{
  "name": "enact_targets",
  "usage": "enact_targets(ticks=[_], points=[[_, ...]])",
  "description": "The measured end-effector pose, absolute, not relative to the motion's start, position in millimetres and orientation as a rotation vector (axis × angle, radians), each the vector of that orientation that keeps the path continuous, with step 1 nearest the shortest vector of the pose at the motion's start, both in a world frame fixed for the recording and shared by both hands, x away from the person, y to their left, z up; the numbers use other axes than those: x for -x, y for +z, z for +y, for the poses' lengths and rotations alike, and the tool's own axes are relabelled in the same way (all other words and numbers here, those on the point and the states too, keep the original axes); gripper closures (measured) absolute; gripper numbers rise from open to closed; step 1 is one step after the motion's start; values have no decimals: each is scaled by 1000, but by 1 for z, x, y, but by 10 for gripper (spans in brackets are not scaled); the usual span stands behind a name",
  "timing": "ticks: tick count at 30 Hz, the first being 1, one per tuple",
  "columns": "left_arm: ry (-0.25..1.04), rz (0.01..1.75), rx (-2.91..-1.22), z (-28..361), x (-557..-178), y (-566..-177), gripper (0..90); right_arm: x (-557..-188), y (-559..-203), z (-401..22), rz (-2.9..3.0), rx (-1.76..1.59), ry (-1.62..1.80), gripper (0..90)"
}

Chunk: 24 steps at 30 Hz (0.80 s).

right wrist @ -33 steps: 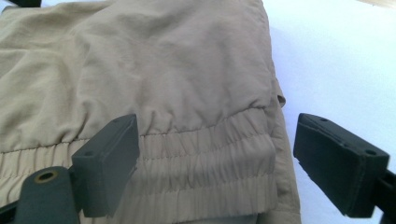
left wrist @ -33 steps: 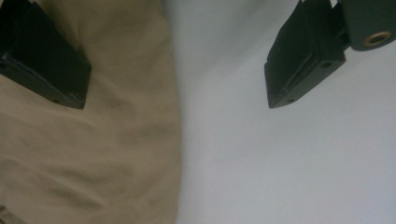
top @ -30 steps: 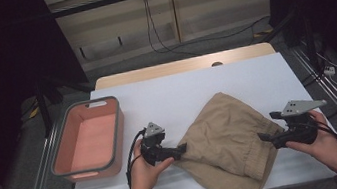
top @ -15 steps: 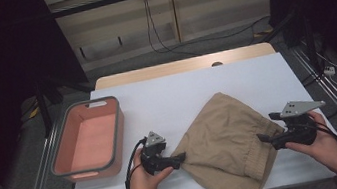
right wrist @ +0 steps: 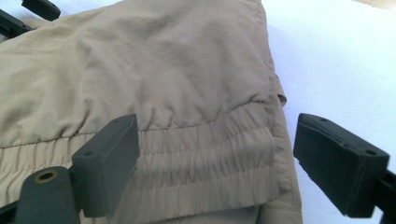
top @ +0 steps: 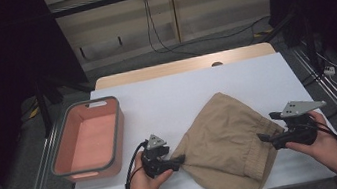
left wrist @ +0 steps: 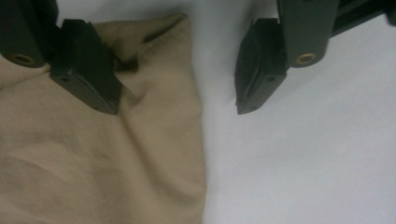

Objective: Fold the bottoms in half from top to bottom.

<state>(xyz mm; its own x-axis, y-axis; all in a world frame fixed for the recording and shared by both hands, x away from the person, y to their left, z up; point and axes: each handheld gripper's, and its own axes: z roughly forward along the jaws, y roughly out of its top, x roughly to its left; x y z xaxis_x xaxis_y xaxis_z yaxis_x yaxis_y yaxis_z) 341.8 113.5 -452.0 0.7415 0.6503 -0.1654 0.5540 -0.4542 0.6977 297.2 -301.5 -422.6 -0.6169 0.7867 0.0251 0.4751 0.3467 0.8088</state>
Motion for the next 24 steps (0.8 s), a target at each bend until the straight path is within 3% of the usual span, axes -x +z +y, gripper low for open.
enact_targets(ticks=[11, 16, 24], points=[[110, 907, -2183, 112, -340, -450, 624, -297, -423, -298, 2253, -1104, 1160, 142], [52, 947, -2168, 113, -342, -449, 812, -298, -423, -298, 2256, -1102, 1161, 142], [77, 944, -2235, 111, -349, -441, 863, -297, -423, -299, 2251, -1105, 1163, 142]])
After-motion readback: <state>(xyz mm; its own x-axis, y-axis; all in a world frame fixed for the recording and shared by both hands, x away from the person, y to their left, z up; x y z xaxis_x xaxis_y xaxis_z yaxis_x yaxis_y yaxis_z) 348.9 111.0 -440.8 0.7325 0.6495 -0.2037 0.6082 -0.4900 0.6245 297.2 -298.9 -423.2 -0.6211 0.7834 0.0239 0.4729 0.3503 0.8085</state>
